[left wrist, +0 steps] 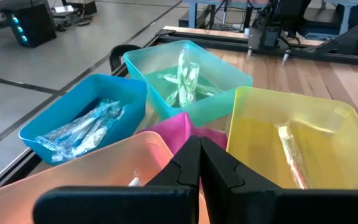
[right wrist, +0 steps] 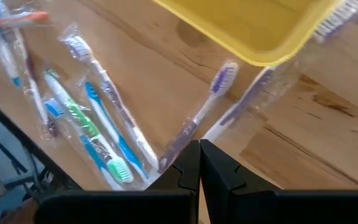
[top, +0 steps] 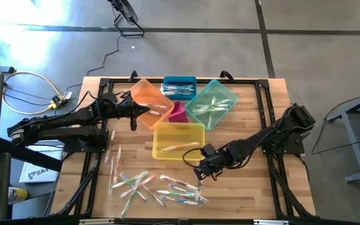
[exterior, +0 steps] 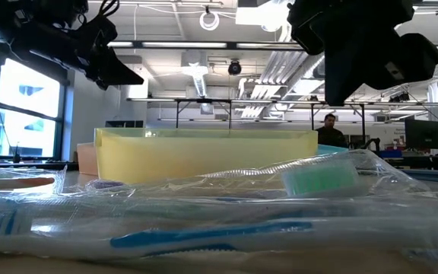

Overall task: Pick & Place Toothbrushes
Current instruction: Put the purple toothbrush into the orange bin

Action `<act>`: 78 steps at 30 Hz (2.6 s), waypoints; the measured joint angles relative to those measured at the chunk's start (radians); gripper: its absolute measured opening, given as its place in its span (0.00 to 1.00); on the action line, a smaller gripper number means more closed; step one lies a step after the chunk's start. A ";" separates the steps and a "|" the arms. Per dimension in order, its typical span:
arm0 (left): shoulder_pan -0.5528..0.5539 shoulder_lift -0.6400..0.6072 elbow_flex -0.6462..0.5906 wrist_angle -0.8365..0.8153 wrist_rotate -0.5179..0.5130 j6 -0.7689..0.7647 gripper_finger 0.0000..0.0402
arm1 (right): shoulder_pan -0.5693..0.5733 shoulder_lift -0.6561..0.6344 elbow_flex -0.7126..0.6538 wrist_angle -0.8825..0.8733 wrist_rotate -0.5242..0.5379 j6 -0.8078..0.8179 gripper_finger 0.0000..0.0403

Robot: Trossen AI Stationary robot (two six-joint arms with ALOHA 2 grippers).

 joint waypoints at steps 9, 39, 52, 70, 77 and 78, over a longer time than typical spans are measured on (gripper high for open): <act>0.000 0.000 0.000 0.004 0.000 0.000 0.00 | 0.000 0.027 0.000 0.018 -0.033 0.073 0.01; 0.000 0.072 0.001 0.015 -0.036 0.002 0.00 | 0.006 0.145 0.000 0.025 -0.095 0.120 0.01; 0.000 0.072 0.001 0.015 -0.036 0.002 0.00 | 0.008 0.145 0.000 -0.003 -0.045 0.247 0.01; 0.000 0.072 0.001 0.013 -0.036 0.002 0.00 | 0.013 0.145 0.000 -0.011 0.030 0.301 0.38; 0.000 0.071 0.001 0.011 -0.036 0.002 0.00 | 0.015 0.185 -0.001 0.016 0.028 0.364 0.40; 0.000 0.072 0.001 0.009 -0.036 0.002 0.00 | 0.015 0.198 -0.001 0.019 0.026 0.367 0.40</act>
